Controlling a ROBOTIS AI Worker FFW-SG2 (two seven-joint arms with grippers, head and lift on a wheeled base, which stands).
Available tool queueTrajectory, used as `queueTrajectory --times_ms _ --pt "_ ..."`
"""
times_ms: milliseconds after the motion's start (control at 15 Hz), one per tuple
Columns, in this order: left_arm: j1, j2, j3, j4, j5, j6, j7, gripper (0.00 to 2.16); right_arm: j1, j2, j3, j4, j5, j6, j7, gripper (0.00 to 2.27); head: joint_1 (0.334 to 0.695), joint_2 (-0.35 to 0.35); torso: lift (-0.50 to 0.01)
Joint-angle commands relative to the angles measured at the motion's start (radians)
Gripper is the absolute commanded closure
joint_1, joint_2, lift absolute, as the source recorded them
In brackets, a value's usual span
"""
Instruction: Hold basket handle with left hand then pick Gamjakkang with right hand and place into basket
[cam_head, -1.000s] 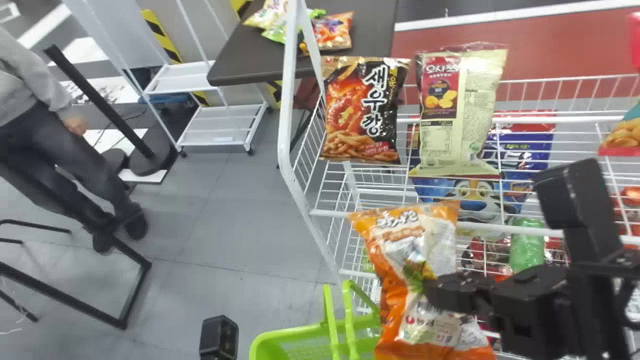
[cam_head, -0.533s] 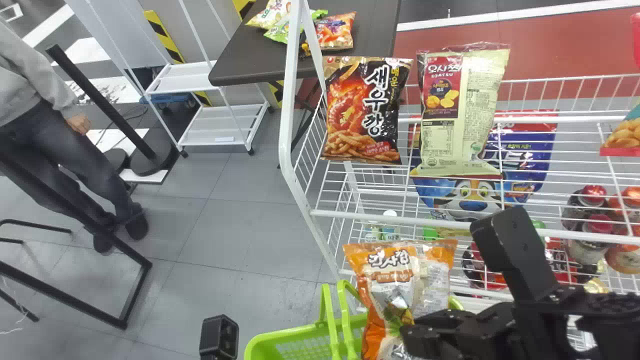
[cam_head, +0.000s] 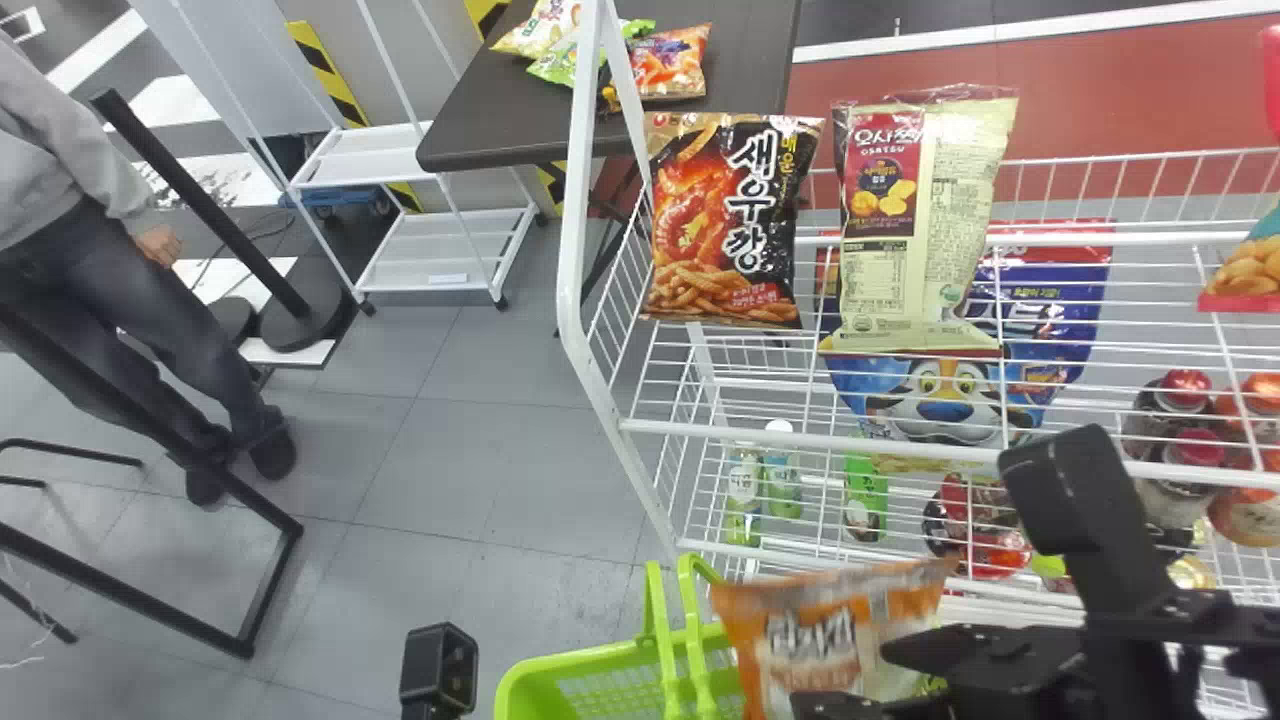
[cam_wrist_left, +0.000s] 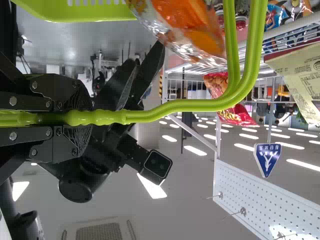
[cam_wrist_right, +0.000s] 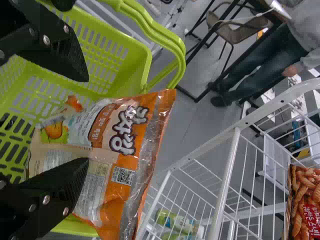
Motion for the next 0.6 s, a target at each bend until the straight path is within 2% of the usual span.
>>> queueTrajectory --times_ms 0,333,533 --pt "-0.003 0.001 0.0 0.009 0.0 0.001 -0.002 2.15 0.042 0.0 -0.048 -0.029 0.021 0.011 0.002 0.08 0.695 0.35 -0.018" --pt "-0.009 0.002 0.0 0.026 0.0 0.001 -0.006 2.15 0.157 -0.008 -0.088 -0.018 0.243 -0.457 -0.015 0.08 0.695 0.347 -0.018" --pt "-0.016 0.002 0.0 0.038 0.0 0.001 -0.008 2.15 0.208 -0.011 -0.115 0.068 0.32 -0.825 -0.062 0.08 0.695 0.25 -0.018"
